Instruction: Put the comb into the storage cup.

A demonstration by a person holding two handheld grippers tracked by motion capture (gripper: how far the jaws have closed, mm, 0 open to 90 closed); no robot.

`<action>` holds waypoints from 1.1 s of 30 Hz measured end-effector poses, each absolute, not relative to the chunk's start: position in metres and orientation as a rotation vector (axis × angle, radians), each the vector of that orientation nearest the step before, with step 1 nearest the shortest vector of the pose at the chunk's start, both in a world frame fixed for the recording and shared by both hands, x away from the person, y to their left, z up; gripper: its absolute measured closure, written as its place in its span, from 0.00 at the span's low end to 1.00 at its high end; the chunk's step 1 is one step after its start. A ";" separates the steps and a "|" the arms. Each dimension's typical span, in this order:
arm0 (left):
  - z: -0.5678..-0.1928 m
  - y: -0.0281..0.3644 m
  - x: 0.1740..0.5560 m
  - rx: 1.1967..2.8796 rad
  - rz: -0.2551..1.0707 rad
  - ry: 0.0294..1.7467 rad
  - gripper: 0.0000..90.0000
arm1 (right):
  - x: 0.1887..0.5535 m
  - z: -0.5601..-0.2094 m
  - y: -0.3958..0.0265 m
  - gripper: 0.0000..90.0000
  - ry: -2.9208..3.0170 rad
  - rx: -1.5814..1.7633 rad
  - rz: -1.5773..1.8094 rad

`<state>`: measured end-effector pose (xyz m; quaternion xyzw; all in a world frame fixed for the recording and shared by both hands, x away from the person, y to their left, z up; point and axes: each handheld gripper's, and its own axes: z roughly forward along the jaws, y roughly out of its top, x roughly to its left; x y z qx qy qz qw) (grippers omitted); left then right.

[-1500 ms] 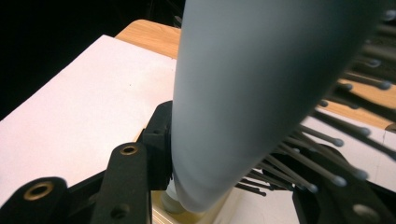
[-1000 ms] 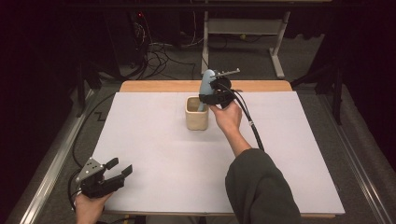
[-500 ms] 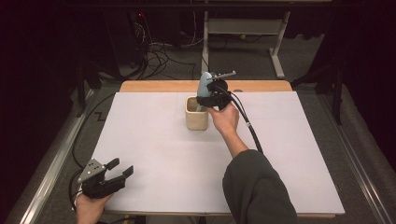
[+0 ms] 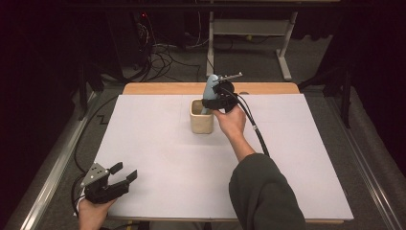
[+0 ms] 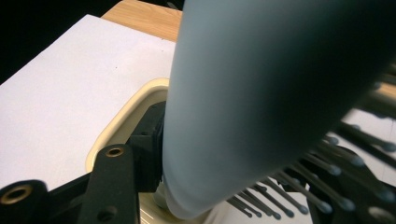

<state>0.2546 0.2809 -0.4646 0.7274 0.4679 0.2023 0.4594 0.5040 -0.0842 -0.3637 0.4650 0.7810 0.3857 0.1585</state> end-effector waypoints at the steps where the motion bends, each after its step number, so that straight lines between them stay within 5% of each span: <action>1: -0.465 0.281 0.254 1.789 0.499 1.152 0.37 | 0.504 -0.364 -0.085 0.50 2.230 1.336 1.103; 33: -0.465 0.283 0.255 1.786 0.493 1.162 0.37 | 0.504 -0.364 -0.093 0.28 2.253 1.366 1.118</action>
